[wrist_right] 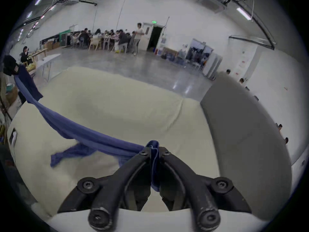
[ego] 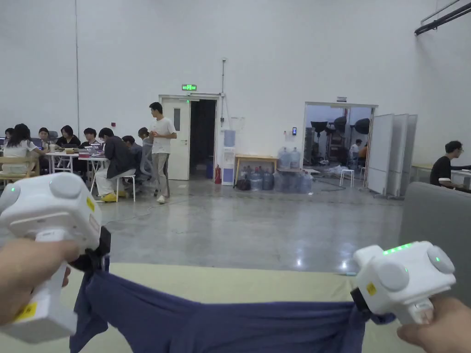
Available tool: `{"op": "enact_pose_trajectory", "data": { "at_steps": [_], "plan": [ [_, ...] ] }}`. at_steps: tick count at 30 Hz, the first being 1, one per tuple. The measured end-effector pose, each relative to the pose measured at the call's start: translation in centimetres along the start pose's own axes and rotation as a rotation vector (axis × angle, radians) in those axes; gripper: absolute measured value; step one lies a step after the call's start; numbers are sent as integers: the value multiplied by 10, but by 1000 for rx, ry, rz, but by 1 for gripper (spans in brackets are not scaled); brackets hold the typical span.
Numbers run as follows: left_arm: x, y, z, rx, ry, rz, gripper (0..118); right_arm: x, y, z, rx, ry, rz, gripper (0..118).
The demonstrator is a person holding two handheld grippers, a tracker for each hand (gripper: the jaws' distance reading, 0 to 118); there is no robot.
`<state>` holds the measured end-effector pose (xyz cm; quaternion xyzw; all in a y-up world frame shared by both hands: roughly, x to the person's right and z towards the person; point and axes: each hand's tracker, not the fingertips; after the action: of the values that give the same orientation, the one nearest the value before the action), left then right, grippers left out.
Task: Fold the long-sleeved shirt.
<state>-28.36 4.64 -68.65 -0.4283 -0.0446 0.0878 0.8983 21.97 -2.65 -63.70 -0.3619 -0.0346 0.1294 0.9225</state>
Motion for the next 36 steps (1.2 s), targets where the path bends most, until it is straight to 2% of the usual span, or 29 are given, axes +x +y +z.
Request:
{"op": "enact_pose_trajectory", "data": {
  "at_steps": [4, 9, 11, 15, 19, 22, 27, 32, 36],
  "plan": [
    [-23, -95, 9, -81, -91, -115, 0, -17, -104, 16, -39, 56, 62, 3],
    [-59, -217, 23, -208, -143, -126, 0, -44, -234, 47, -125, 133, 97, 3],
    [-72, -258, 21, -273, -111, -134, 0, -57, -276, 57, -161, 154, 93, 3],
    [-89, -325, 19, -372, -86, -112, 0, -81, -342, 73, -236, 169, 161, 3],
    [-100, -362, 25, -423, -116, -59, 0, -91, -376, 89, -280, 184, 138, 3],
    [-103, -377, 35, -442, -85, -94, 0, -97, -390, 104, -296, 184, 135, 3],
    [-103, -394, 47, -474, -81, -123, 0, -112, -409, 117, -331, 175, 191, 3],
    [-110, -411, 11, -538, 1, -170, 0, -125, -422, 100, -375, 186, 222, 4],
    [-118, -427, -34, -622, 45, -140, 0, -130, -430, 82, -423, 205, 179, 4]
  ]
}}
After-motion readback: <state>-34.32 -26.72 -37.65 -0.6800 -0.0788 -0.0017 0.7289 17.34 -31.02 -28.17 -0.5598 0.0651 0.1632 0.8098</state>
